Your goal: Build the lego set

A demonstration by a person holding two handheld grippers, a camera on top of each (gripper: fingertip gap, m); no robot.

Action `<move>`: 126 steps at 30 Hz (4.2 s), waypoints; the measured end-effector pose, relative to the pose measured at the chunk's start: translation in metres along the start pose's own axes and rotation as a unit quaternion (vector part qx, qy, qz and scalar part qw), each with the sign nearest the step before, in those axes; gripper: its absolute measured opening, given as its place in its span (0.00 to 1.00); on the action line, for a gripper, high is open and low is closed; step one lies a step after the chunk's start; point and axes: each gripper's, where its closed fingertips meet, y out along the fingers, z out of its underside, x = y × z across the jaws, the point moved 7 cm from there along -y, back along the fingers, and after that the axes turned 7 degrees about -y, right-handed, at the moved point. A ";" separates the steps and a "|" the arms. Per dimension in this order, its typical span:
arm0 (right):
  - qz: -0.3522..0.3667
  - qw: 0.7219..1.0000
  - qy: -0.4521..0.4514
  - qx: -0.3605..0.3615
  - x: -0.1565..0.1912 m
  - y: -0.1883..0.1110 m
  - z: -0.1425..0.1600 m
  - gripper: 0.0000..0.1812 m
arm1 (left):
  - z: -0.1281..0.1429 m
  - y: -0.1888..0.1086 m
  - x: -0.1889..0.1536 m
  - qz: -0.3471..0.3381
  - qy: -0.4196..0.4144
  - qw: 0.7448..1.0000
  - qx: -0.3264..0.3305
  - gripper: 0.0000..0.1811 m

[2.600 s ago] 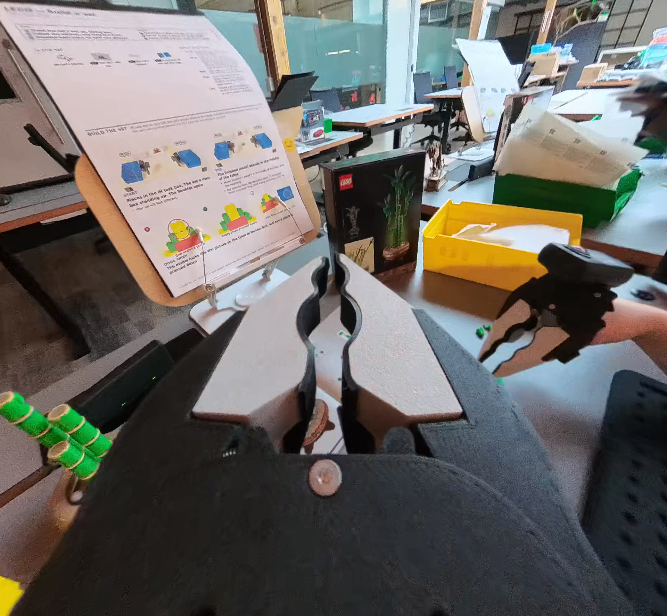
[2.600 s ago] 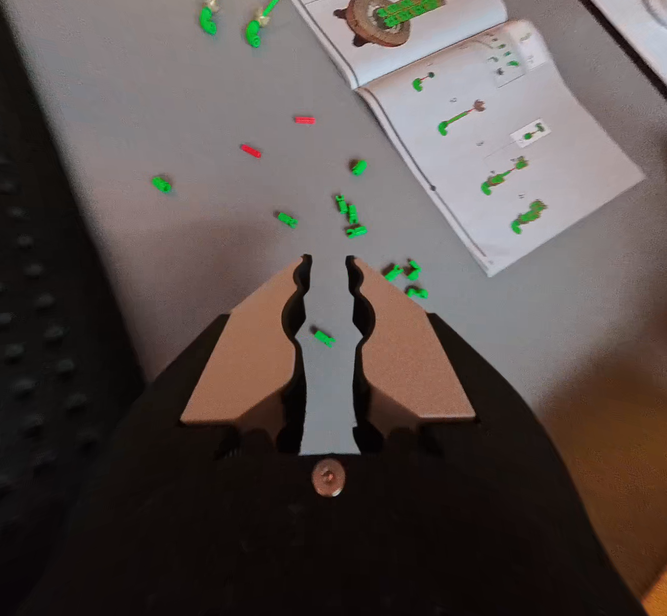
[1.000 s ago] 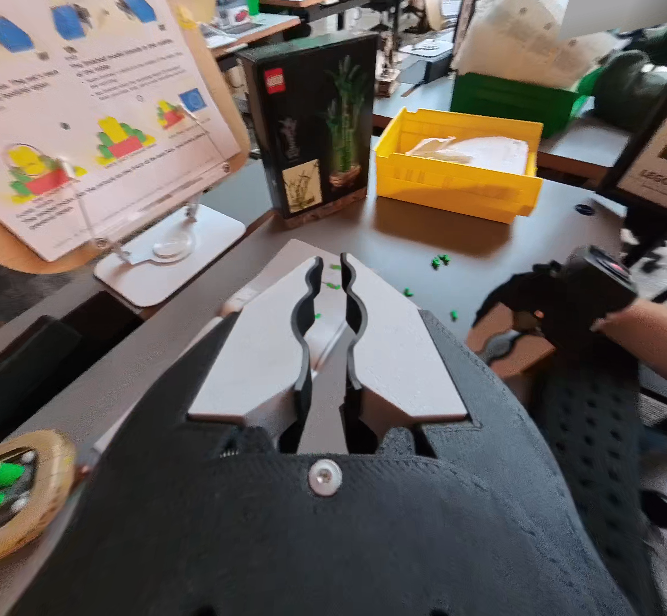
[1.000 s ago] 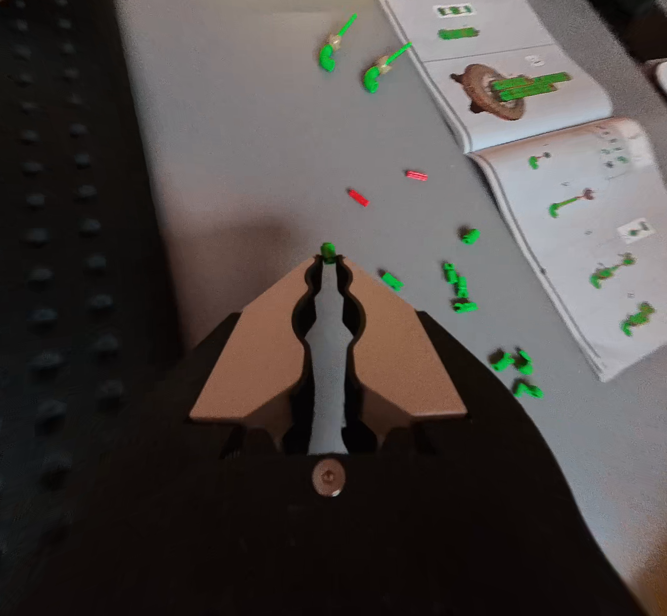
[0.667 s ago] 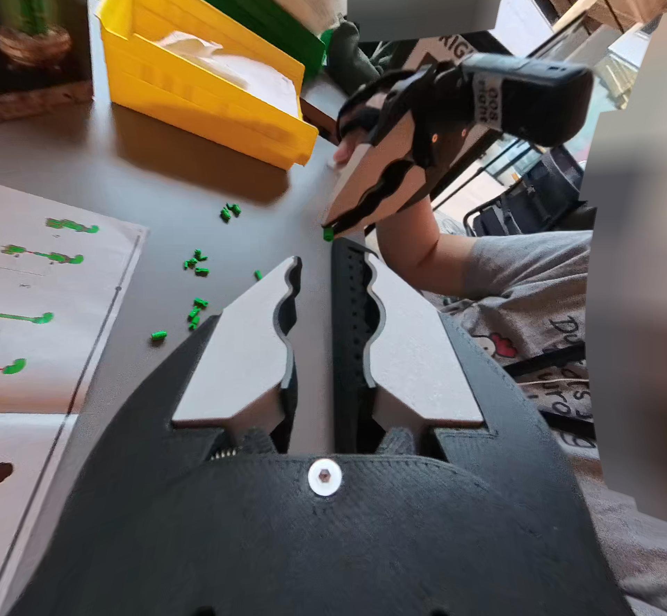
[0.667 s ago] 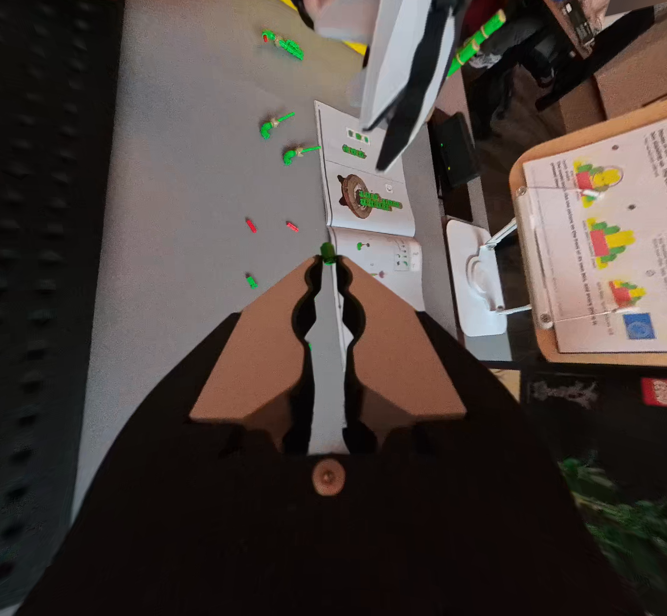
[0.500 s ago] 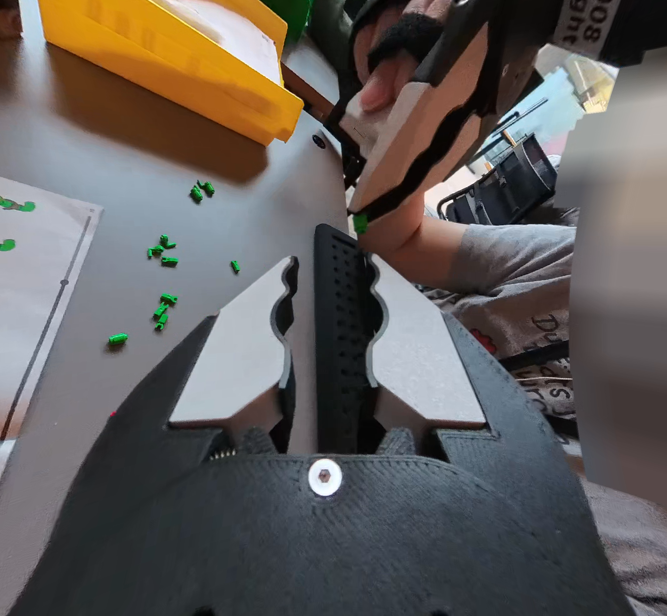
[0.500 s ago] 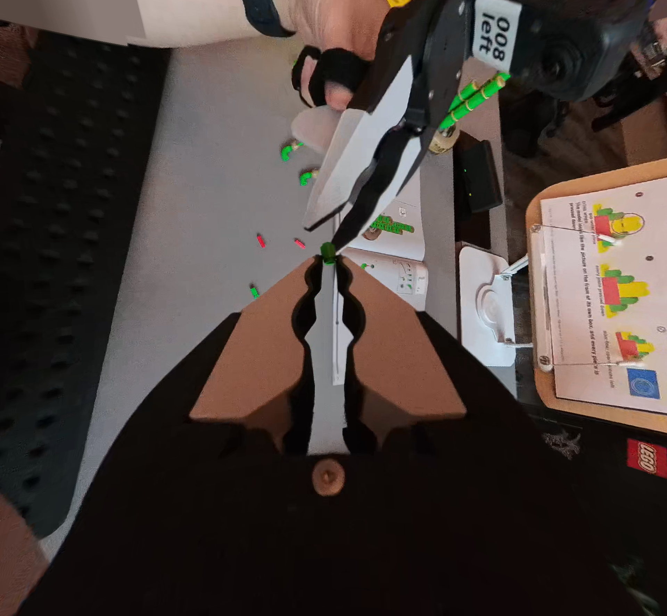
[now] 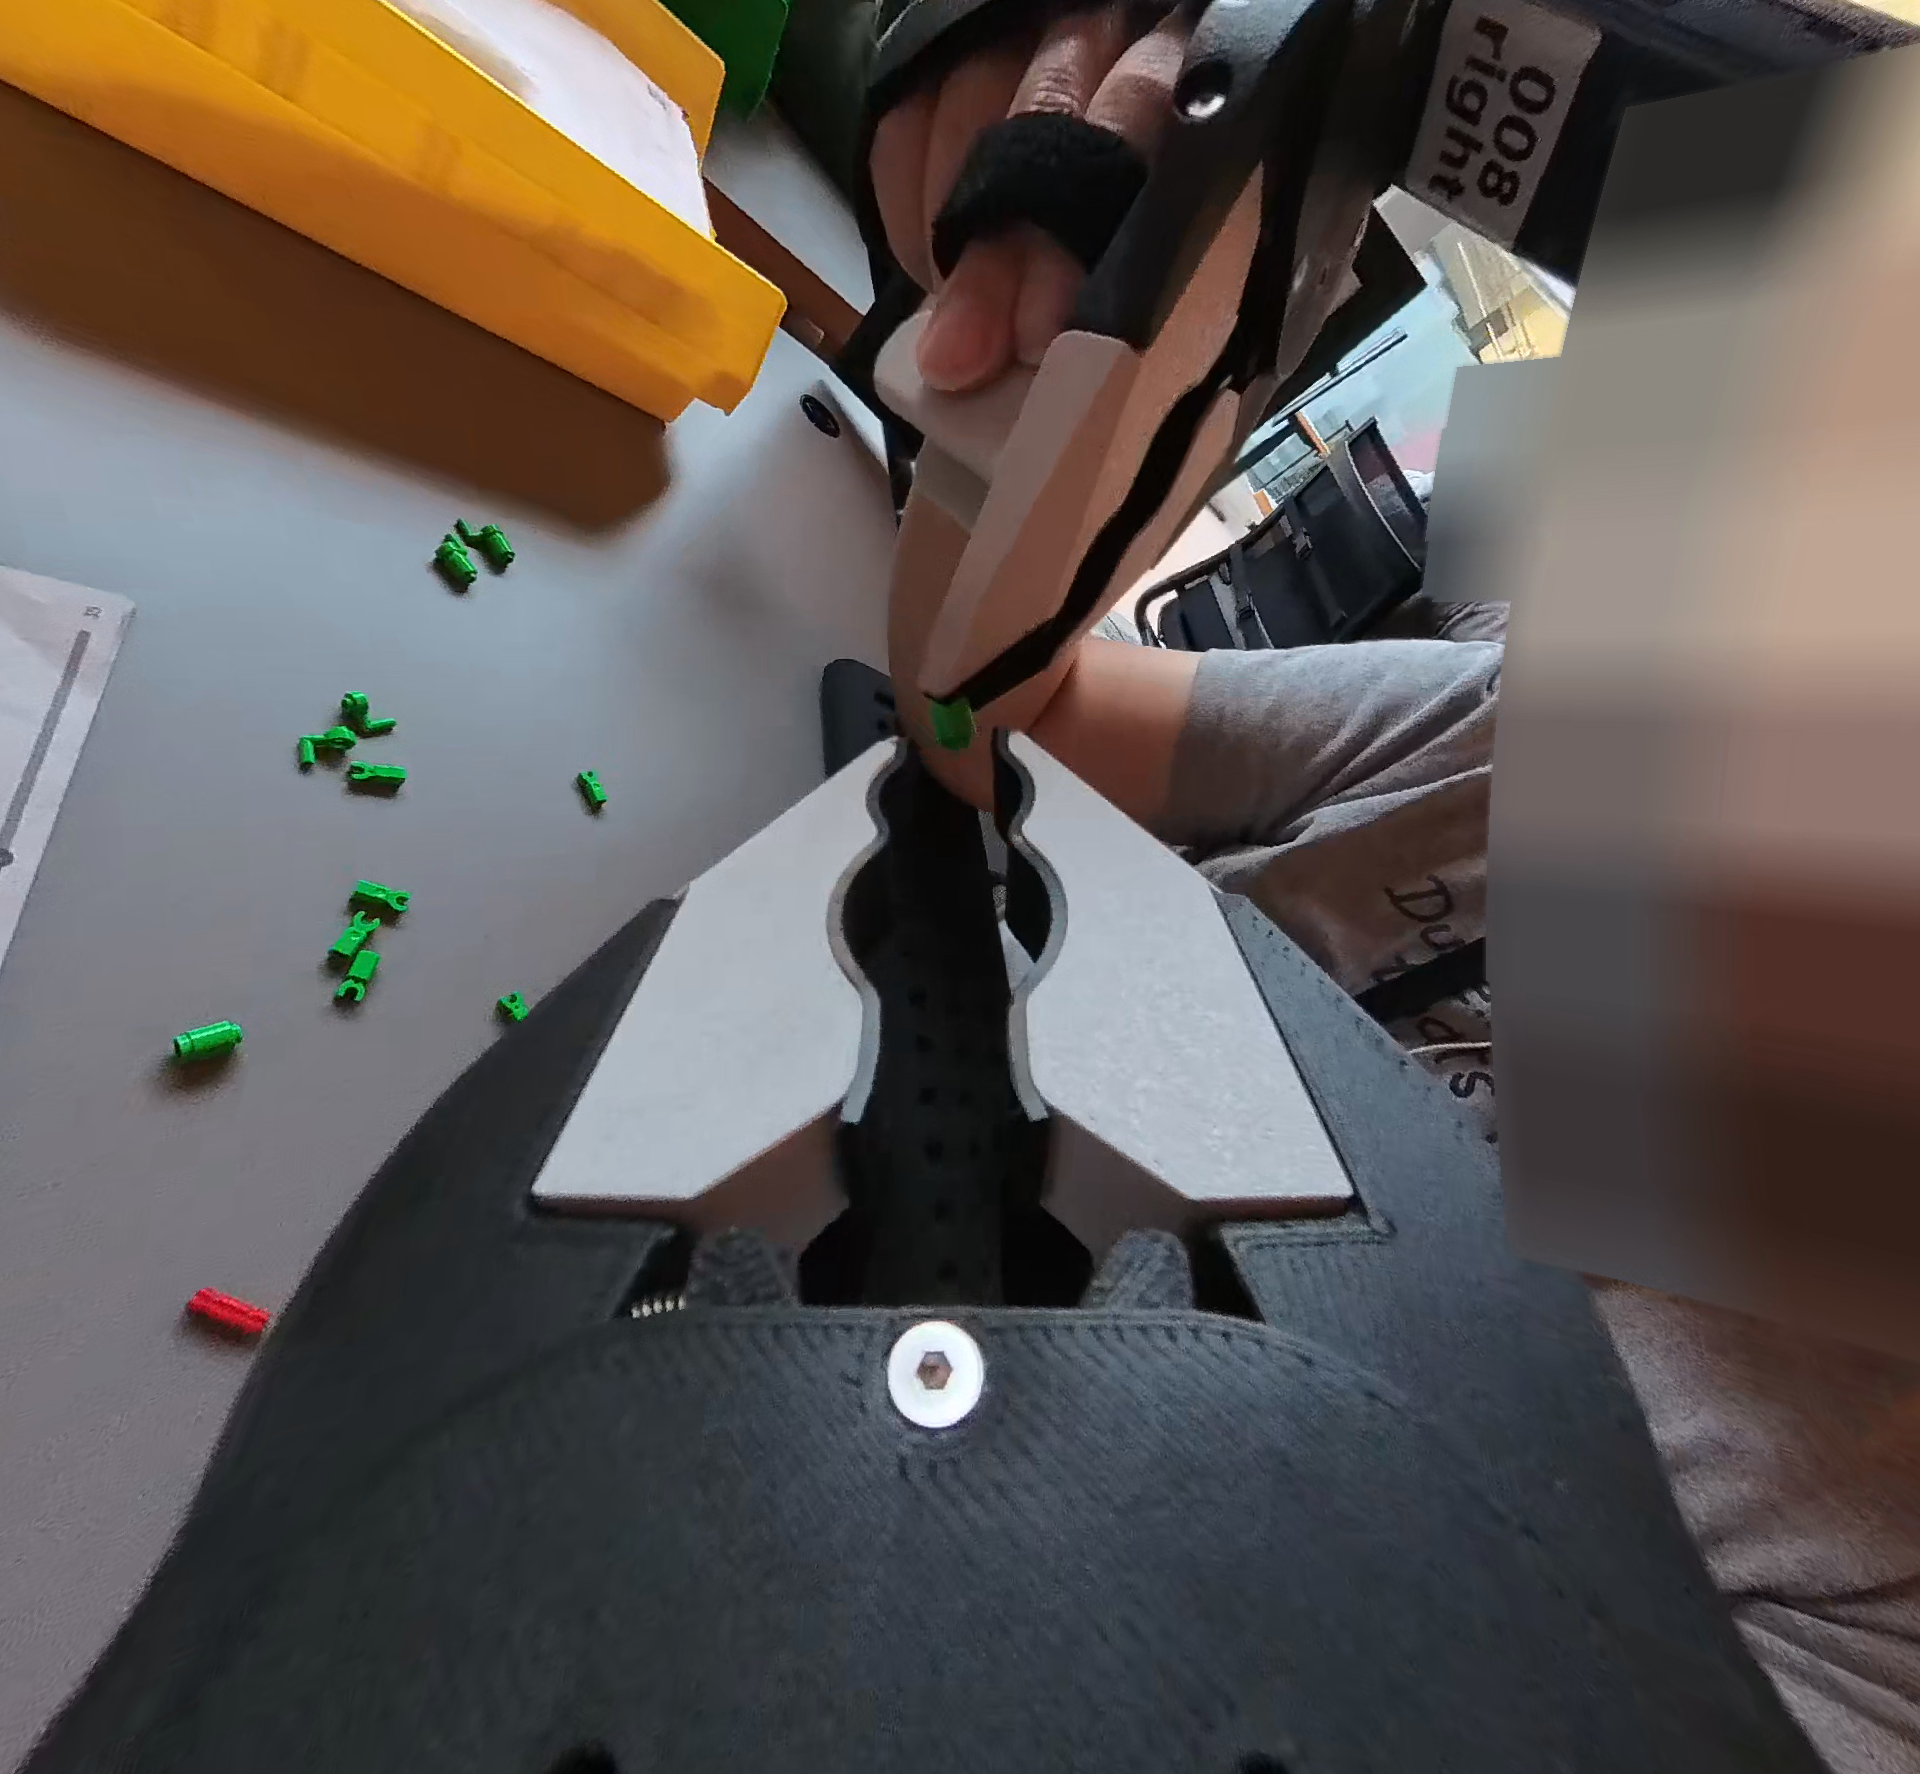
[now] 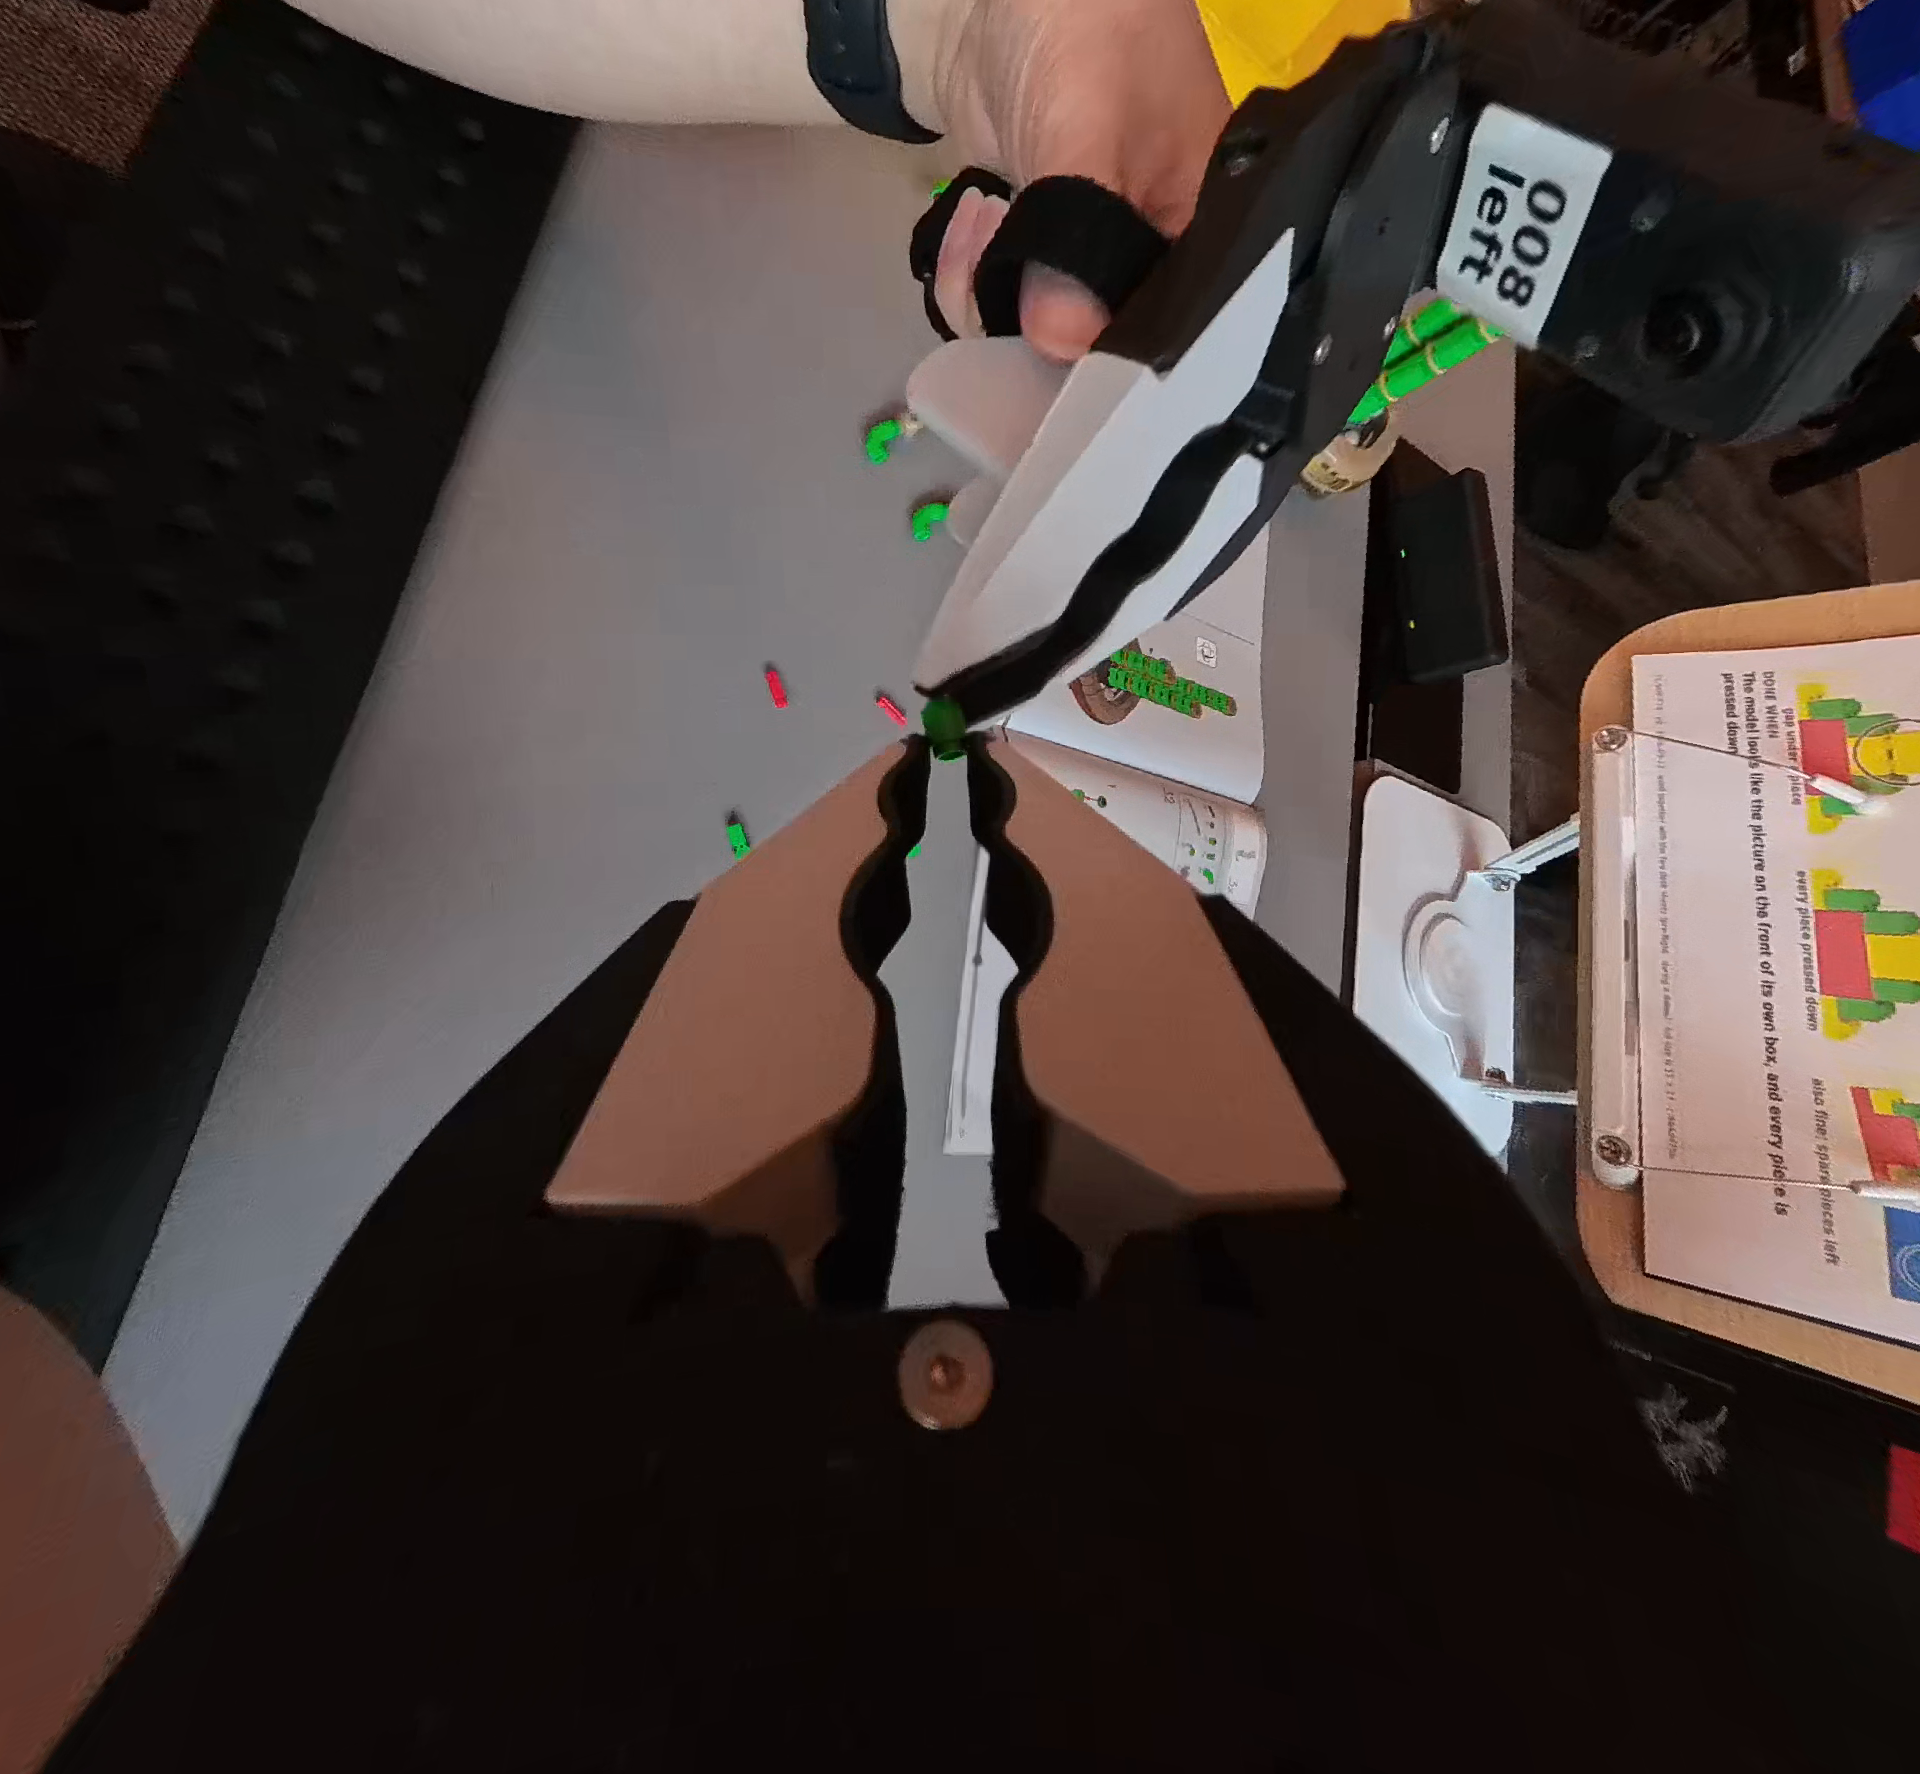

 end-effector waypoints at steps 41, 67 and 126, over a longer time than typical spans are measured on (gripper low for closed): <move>-0.018 1.000 -0.020 -0.004 0.008 0.002 0.002 0.04 | 0.005 0.014 0.000 -0.017 0.038 0.998 0.036 0.04; 0.222 0.819 0.512 0.135 0.092 0.056 0.151 0.08 | -0.024 -0.055 -0.021 -0.124 0.096 0.975 -0.157 0.03; 0.394 0.914 0.088 0.045 0.036 0.039 0.062 0.01 | -0.008 0.019 0.054 -0.143 0.122 0.982 -0.030 0.03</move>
